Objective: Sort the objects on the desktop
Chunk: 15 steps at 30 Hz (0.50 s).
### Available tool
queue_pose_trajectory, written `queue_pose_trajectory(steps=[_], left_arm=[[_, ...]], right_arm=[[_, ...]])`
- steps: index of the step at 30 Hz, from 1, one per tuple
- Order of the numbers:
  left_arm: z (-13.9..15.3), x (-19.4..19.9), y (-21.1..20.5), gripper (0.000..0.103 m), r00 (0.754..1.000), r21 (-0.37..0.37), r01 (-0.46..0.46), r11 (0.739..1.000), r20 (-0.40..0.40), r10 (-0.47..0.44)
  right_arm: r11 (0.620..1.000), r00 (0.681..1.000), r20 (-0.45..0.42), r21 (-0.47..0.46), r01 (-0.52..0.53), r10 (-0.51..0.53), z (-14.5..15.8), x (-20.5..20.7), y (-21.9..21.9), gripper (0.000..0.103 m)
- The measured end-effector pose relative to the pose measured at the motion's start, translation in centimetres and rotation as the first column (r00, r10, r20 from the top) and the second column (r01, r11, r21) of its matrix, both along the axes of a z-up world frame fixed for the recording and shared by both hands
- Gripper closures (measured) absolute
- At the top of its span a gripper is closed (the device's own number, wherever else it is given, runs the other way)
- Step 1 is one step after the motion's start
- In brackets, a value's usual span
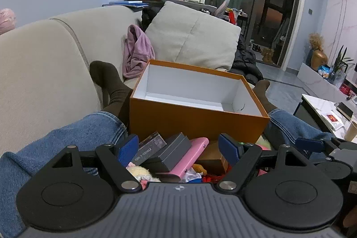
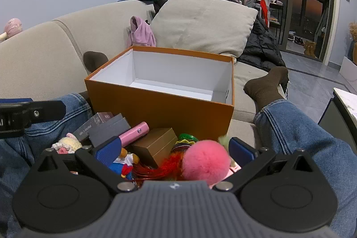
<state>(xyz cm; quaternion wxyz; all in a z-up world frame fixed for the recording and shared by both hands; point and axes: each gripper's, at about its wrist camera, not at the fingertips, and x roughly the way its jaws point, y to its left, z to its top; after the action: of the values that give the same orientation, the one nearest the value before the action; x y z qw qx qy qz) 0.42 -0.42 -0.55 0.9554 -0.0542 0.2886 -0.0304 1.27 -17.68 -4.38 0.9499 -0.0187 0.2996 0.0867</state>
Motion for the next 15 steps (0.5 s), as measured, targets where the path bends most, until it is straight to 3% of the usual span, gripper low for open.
queue_pose_trajectory(steps=[15], left_arm=[[0.14,0.15,0.51,0.01,0.999,-0.005,0.004,1.0,-0.034,-0.004]], right_arm=[[1.0,1.0,-0.006,0.002,0.008,-0.008,-0.1,-0.01,-0.22,0.001]])
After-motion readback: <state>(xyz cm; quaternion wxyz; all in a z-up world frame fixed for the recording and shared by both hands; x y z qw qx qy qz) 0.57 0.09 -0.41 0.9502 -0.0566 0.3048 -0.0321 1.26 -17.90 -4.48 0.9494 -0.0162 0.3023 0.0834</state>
